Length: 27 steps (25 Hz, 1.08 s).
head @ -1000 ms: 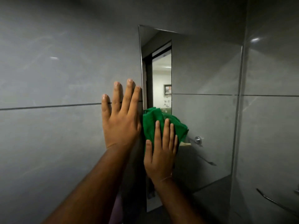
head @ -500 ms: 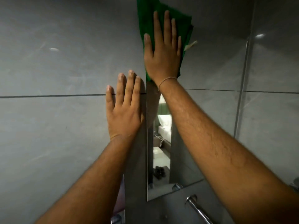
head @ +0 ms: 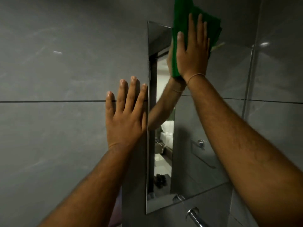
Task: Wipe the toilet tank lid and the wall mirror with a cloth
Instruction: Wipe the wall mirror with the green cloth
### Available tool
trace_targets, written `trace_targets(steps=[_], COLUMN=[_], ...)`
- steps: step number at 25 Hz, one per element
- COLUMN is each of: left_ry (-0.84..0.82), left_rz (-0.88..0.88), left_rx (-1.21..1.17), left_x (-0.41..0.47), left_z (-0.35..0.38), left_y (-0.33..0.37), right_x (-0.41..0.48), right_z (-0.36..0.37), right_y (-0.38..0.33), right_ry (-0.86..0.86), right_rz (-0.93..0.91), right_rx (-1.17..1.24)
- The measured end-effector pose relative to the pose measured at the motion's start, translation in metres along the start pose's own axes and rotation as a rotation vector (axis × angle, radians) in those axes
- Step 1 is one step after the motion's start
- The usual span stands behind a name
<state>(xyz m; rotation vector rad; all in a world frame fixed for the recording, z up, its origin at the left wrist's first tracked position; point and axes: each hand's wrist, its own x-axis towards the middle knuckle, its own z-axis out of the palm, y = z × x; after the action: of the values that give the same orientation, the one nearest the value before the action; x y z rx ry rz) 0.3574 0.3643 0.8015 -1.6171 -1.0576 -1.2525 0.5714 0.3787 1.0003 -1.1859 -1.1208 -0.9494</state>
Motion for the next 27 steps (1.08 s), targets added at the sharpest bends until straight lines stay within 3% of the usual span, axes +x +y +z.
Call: trace_targets(steps=[12, 16, 21, 27], left_ry=[0.013, 0.028, 0.025, 0.031], left_rz=[0.014, 0.016, 0.007, 0.008], left_rx=[0.019, 0.016, -0.007, -0.029], left_x=[-0.004, -0.004, -0.002, -0.003], left_z=[0.007, 0.007, 0.009, 0.013], left_y=[-0.001, 0.000, -0.002, -0.002], right_x=[0.044, 0.025, -0.046, -0.208], right_z=[-0.019, -0.023, -0.026, -0.039], right_y=[0.196, 0.230, 0.248, 0.270], right_ry=[-0.065, -0.074, -0.083, -0.157], right_rz=[0.468, 0.444, 0.449, 0.502], right_rx=[0.059, 0.063, 0.093, 0.078])
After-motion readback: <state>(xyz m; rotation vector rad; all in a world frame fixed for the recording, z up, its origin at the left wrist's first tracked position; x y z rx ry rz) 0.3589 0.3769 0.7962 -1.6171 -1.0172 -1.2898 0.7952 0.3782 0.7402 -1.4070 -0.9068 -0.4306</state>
